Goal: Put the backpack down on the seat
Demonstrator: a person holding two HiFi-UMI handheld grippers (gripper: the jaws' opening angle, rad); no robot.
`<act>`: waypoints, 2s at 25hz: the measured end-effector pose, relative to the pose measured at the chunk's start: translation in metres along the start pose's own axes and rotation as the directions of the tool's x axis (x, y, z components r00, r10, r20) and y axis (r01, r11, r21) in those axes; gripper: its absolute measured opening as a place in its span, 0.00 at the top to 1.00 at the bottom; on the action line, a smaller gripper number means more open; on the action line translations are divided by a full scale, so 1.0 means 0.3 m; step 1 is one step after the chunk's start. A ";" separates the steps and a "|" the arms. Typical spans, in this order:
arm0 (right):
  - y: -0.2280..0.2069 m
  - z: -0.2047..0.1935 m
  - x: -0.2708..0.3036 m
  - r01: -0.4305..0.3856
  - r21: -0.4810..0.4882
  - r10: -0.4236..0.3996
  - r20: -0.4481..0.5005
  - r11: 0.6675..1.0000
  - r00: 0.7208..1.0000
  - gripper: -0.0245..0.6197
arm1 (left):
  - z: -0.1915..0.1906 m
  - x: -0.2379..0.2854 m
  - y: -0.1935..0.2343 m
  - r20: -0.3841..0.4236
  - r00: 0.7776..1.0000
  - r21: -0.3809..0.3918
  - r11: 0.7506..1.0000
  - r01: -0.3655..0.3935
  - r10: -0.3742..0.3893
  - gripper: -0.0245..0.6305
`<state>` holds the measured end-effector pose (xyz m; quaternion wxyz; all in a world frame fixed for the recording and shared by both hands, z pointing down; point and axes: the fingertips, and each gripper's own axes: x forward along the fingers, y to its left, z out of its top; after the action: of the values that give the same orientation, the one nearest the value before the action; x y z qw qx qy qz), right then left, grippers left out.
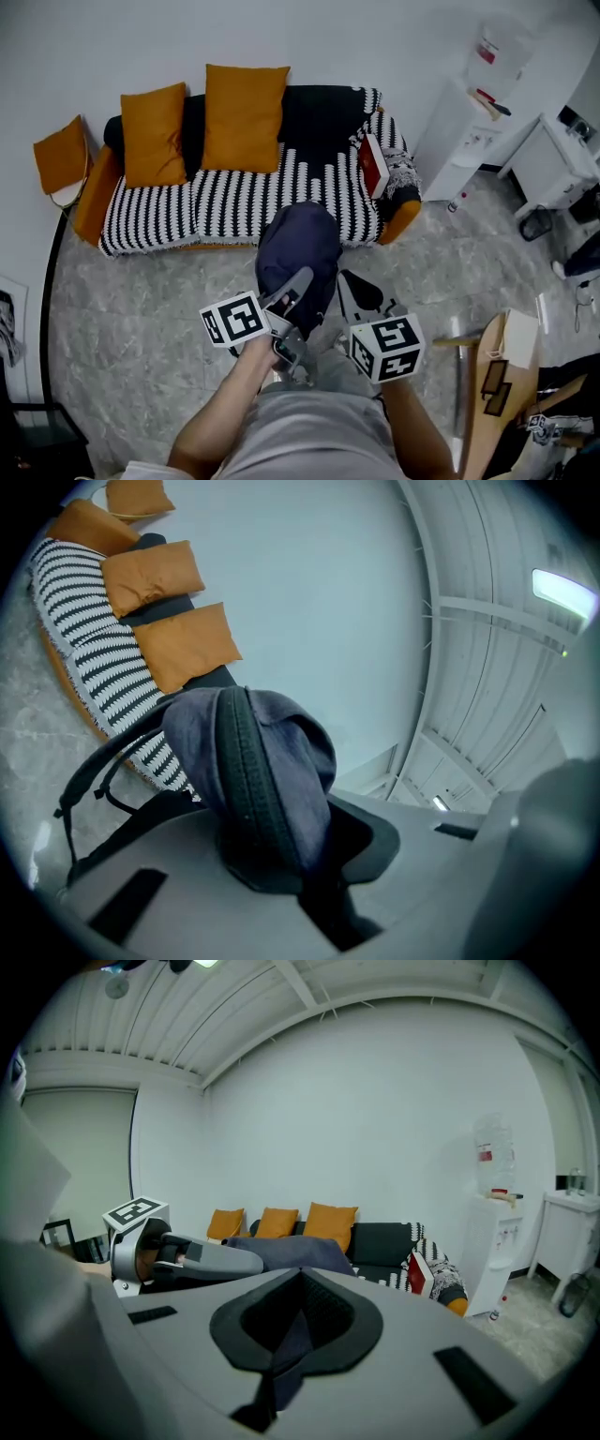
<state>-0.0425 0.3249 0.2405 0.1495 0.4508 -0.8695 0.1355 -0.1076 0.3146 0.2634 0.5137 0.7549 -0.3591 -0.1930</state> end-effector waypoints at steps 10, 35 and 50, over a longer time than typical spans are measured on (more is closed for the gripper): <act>-0.177 0.018 0.157 -0.037 0.027 0.038 -0.006 0.999 0.999 0.96 | 0.051 0.190 0.057 -0.011 1.000 0.009 1.000 -0.027 0.027 0.89; -0.725 0.211 0.540 -0.168 0.047 0.169 -0.009 0.985 0.986 0.96 | 0.322 0.780 0.110 0.076 0.991 0.029 0.993 -0.115 0.112 0.89; -0.856 0.258 0.738 -0.166 0.055 0.167 -0.018 0.985 0.986 0.96 | 0.439 0.945 0.250 0.065 0.985 -0.013 0.988 -0.156 0.157 0.89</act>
<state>0.0370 -0.0113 0.2798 0.1354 0.3787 -0.8986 0.1756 -0.0311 0.0046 0.3015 0.5181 0.7157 -0.4333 -0.1781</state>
